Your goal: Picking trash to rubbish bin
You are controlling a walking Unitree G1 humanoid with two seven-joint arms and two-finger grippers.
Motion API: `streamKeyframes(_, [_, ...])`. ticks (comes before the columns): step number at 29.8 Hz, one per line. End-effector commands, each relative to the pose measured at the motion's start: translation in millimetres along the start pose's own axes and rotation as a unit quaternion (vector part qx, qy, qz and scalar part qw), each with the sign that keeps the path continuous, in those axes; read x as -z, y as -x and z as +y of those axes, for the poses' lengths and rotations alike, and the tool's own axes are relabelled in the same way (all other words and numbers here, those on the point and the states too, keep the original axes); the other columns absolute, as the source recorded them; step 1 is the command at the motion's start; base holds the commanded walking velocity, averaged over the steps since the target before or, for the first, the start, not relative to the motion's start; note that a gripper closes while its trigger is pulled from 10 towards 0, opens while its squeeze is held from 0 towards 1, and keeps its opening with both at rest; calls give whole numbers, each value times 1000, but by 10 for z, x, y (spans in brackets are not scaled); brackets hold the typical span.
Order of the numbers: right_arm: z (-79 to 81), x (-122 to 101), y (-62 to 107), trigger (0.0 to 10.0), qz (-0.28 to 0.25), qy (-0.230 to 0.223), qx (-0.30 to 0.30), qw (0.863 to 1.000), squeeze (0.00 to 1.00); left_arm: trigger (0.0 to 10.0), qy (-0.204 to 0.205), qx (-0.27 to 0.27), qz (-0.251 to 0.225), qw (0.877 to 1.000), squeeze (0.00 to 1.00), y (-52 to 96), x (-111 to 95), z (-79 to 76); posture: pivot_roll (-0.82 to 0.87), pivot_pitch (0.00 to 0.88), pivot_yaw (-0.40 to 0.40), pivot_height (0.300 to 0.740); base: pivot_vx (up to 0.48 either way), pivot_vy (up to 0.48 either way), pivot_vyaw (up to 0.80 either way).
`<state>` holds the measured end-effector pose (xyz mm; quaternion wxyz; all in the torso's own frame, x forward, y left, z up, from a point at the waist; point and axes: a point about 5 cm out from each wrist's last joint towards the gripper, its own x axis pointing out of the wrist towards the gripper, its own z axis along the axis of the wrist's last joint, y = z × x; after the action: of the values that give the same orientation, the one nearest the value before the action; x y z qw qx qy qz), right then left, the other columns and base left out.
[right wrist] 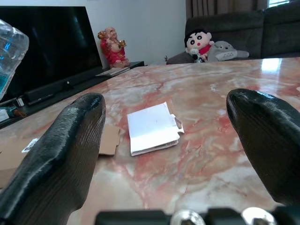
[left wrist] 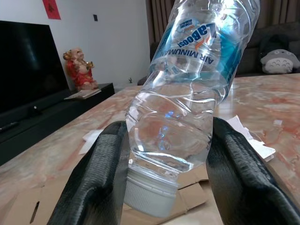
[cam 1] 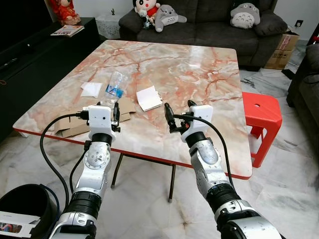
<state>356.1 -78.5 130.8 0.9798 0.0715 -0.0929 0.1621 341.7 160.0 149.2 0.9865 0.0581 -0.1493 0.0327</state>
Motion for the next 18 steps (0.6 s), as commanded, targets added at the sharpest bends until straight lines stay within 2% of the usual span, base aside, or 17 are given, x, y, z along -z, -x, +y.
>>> streamKeyframes(1, [-2, -130, -70, 10000, -27, -1, 3, 1000, 0, 10000, -12, -3, -18, 1000, 0, -30, -58, 14, -21, 0, 27, 740, 0, 0, 0])
streamKeyframes(5, [-4, -132, -72, 10000, -27, 0, 4, 1000, 0, 10000, -15, -3, -17, 1000, 0, -32, -54, 12, -21, 0, 27, 740, 0, 0, 0])
streamKeyframes(8, [-7, -119, -67, 10000, -24, 1, 4, 1000, 0, 10000, 3, -1, -20, 1000, 0, -25, -62, -22, -23, 0, 27, 740, 0, 0, 0])
streamKeyframes(18, [-16, -98, -60, 10000, -17, 5, 2, 1000, 0, 10000, 4, 1, -20, 1000, 0, -15, -54, -46, -27, 0, 28, 740, 0, 0, 0])
